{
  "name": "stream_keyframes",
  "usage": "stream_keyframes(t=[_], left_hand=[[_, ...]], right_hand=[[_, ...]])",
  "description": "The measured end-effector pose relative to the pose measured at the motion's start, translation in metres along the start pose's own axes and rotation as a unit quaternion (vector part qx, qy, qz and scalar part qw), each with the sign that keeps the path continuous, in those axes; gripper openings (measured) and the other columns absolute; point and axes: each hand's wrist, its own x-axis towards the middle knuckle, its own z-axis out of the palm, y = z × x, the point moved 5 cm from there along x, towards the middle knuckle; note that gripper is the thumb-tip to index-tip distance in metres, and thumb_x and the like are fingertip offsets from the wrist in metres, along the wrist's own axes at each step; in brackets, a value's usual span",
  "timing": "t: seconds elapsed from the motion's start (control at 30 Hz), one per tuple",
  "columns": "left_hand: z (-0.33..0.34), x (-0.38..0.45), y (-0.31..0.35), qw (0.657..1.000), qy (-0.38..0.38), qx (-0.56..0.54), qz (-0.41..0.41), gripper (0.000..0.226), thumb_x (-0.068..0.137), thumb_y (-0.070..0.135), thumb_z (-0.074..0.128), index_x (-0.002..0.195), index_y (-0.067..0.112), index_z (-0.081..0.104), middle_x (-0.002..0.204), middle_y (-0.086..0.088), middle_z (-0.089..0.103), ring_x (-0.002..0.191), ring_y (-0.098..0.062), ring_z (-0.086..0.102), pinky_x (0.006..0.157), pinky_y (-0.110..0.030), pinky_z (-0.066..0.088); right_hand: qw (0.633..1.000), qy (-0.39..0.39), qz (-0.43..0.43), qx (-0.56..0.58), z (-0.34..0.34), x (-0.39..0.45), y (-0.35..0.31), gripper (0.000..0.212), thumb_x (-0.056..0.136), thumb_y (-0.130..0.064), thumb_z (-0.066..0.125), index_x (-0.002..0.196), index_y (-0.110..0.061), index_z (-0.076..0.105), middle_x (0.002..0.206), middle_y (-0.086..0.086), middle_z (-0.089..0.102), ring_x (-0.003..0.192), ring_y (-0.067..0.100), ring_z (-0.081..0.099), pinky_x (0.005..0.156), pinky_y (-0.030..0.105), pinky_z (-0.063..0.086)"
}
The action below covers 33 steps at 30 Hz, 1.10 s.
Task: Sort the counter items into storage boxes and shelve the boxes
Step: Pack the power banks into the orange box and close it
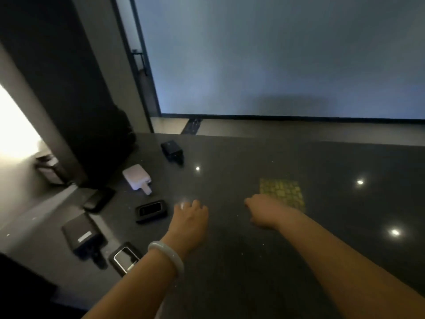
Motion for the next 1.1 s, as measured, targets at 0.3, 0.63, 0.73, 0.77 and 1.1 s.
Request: stream_keyframes(t=[0.3,0.63,0.73,0.77,1.1], left_hand=[[0.028,-0.008,-0.068,0.981,-0.032,-0.062,-0.18,0.044,0.092,0.026,0.053,0.134,0.019,0.044,0.134,-0.007,0.043,0.121,-0.028,0.044,0.103,-0.044,0.036],[0.067,-0.047,-0.139,0.927,-0.045,-0.154,-0.34,0.045,0.09,0.034,0.054,0.132,0.019,0.045,0.132,-0.006,0.044,0.119,-0.027,0.045,0.096,-0.041,0.04],[0.076,-0.041,-0.157,0.915,-0.035,-0.176,-0.362,0.052,0.089,0.035,0.056,0.136,0.02,0.041,0.137,-0.006,0.041,0.121,-0.027,0.043,0.097,-0.041,0.04],[0.079,-0.035,-0.162,0.914,-0.027,-0.185,-0.361,0.056,0.088,0.036,0.059,0.138,0.02,0.039,0.139,-0.006,0.038,0.123,-0.027,0.041,0.099,-0.041,0.04],[0.112,0.055,-0.179,0.948,-0.04,-0.226,-0.219,0.09,0.079,0.048,0.071,0.15,0.029,0.02,0.151,-0.003,0.023,0.136,-0.026,0.026,0.112,-0.044,0.028]], right_hand=[[0.987,-0.039,-0.156,0.004,-0.019,0.091,-0.071,0.046,0.089,-0.023,0.059,0.133,-0.015,0.05,0.133,0.013,0.053,0.119,0.032,0.053,0.097,0.041,0.046],[0.949,-0.111,-0.293,0.038,-0.013,0.133,-0.172,0.05,0.091,-0.032,0.062,0.135,-0.016,0.048,0.136,0.009,0.05,0.122,0.026,0.05,0.098,0.037,0.043],[0.947,-0.102,-0.299,0.057,-0.012,0.152,-0.189,0.047,0.09,-0.035,0.062,0.132,-0.017,0.05,0.131,0.006,0.053,0.118,0.024,0.051,0.095,0.035,0.044],[0.948,-0.094,-0.295,0.067,-0.012,0.16,-0.192,0.045,0.089,-0.035,0.062,0.129,-0.016,0.052,0.129,0.006,0.054,0.116,0.024,0.052,0.093,0.035,0.045],[0.978,-0.028,-0.119,0.171,-0.012,0.261,-0.158,0.068,0.09,-0.044,0.06,0.142,-0.008,0.036,0.143,0.016,0.039,0.13,0.032,0.041,0.105,0.04,0.037]])
